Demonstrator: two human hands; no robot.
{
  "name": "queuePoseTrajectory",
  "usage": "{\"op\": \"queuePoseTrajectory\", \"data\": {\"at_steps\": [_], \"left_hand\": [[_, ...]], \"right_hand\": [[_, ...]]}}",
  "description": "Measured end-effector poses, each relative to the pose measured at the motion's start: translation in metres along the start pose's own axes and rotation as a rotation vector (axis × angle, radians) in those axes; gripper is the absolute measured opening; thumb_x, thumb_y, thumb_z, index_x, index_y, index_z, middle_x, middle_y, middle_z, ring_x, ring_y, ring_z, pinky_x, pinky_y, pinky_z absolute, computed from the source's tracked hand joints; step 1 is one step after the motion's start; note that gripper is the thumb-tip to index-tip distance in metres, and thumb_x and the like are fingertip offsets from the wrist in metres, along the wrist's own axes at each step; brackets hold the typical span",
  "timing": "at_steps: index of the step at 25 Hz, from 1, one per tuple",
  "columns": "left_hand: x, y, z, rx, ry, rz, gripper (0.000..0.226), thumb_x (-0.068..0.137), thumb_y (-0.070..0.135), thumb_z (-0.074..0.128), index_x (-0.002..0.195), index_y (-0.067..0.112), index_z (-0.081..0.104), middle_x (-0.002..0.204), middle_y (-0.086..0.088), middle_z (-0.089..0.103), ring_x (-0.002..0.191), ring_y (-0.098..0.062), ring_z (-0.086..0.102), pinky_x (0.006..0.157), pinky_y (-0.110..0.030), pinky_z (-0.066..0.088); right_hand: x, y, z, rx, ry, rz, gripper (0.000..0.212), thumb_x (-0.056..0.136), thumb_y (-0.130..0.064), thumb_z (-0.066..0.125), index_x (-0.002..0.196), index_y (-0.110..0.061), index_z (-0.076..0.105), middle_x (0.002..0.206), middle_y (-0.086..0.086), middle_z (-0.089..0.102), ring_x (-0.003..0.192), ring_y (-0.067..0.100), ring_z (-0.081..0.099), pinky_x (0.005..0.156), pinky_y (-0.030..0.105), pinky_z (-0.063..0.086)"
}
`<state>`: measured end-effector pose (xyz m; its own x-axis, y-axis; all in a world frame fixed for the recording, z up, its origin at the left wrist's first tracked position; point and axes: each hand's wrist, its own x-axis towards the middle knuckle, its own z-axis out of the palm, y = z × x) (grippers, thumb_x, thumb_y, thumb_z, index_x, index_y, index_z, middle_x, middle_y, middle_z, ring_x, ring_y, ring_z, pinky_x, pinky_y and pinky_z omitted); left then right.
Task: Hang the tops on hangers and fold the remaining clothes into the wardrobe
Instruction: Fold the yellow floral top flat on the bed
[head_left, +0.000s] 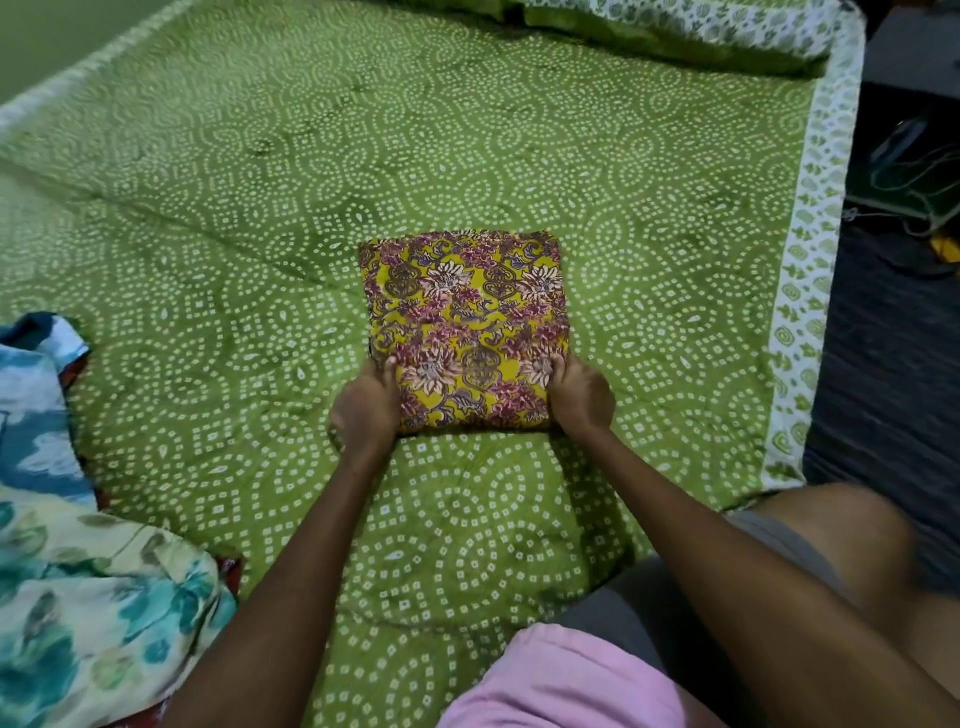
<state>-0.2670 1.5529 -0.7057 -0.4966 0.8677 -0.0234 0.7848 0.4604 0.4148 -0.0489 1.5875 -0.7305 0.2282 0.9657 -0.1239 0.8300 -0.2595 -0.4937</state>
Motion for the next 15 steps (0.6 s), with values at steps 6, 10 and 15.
{"op": "queuePoseTrajectory", "data": {"at_steps": [6,10,15], "left_hand": [[0.013,0.007,-0.015,0.035,0.127,0.056,0.03,0.098,0.024,0.041,0.111,-0.001,0.049,0.108,-0.022,0.059,0.099,-0.035,0.056,0.079,-0.038,0.038],[0.005,0.035,-0.005,-0.353,0.055,0.574,0.037,0.091,0.008,0.039,0.126,0.003,0.05,0.126,-0.013,0.055,0.111,-0.018,0.051,0.095,-0.029,0.037],[0.01,0.019,0.042,0.23,-0.255,0.626,0.068,0.092,0.046,0.001,0.15,0.015,0.016,0.157,-0.001,0.015,0.145,-0.013,0.008,0.116,-0.03,0.0]], "right_hand": [[0.014,-0.004,-0.027,-0.118,0.171,0.001,0.024,0.096,-0.013,0.038,0.109,-0.002,0.054,0.1,0.019,0.064,0.092,0.034,0.06,0.07,0.035,0.04],[-0.003,-0.033,-0.011,0.233,0.155,-0.559,0.04,0.086,-0.001,0.045,0.125,0.003,0.052,0.122,0.023,0.056,0.113,0.034,0.053,0.096,0.036,0.039],[-0.017,-0.046,0.044,-0.158,-0.26,-0.492,0.054,0.102,-0.035,0.02,0.151,-0.016,0.005,0.159,0.0,0.001,0.146,0.014,-0.006,0.116,0.031,-0.006]]}}
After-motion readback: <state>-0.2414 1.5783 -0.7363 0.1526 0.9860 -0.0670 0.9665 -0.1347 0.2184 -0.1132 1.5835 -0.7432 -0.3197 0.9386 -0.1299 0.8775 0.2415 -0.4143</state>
